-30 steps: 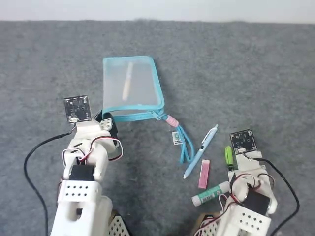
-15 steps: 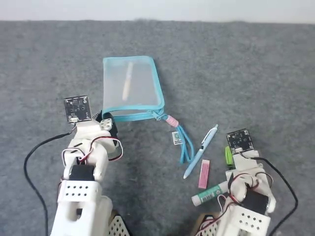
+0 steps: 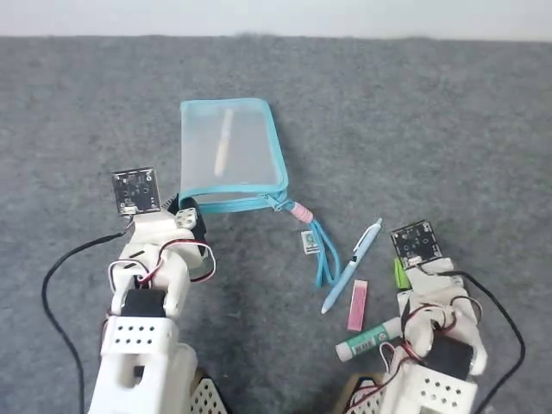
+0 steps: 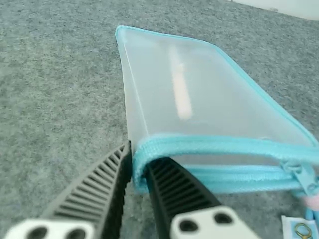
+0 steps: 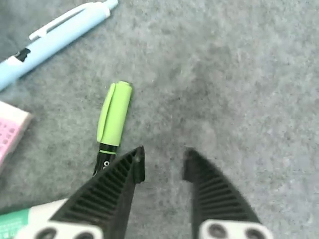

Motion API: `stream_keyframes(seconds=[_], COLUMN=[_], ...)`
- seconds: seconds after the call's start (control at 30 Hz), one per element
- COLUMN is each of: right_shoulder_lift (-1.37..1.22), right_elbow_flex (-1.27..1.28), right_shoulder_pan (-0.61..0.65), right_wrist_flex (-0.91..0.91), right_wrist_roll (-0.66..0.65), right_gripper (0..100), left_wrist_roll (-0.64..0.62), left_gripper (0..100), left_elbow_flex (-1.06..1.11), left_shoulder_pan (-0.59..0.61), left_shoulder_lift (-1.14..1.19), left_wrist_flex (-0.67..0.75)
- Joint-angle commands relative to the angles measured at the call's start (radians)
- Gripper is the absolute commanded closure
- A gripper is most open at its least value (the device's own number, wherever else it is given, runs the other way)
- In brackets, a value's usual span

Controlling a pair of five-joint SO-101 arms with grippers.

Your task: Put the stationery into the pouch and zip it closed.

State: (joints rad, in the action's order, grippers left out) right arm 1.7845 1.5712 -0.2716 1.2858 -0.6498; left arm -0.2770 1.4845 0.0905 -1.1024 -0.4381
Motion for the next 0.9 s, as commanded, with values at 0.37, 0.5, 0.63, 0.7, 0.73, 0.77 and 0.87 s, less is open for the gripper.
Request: stream_keyframes(seconds=[0.37, 0.5, 0.63, 0.7, 0.73, 0.77, 0.87], right_shoulder_lift=[-1.059, -1.214, -1.234, -1.244, -1.247, -1.247, -1.247], right_elbow_flex=[-0.655, -0.692, -0.666, -0.652, -0.644, -0.634, -0.608], right_shoulder_pan=[0.318, 0.326, 0.317, 0.317, 0.317, 0.317, 0.315], right_wrist_flex=[-0.012, -0.031, -0.033, -0.047, -0.056, -0.061, -0.077], right_wrist_roll=[0.206, 0.284, 0.322, 0.328, 0.330, 0.331, 0.325], right_gripper=[86.4, 86.1, 86.0, 86.0, 86.0, 86.0, 86.0], left_wrist_roll=[0.018, 0.018, 0.018, 0.018, 0.018, 0.018, 0.018], left_gripper=[99, 99, 99, 99, 99, 99, 99], left_elbow_flex=[-0.015, -0.015, -0.015, -0.016, -0.016, -0.016, -0.016], left_shoulder_pan=[0.009, 0.009, 0.009, 0.009, 0.009, 0.009, 0.009], left_shoulder_lift=[0.009, 0.008, 0.008, 0.008, 0.008, 0.008, 0.008], left_wrist_flex=[0.034, 0.034, 0.034, 0.034, 0.034, 0.034, 0.034])
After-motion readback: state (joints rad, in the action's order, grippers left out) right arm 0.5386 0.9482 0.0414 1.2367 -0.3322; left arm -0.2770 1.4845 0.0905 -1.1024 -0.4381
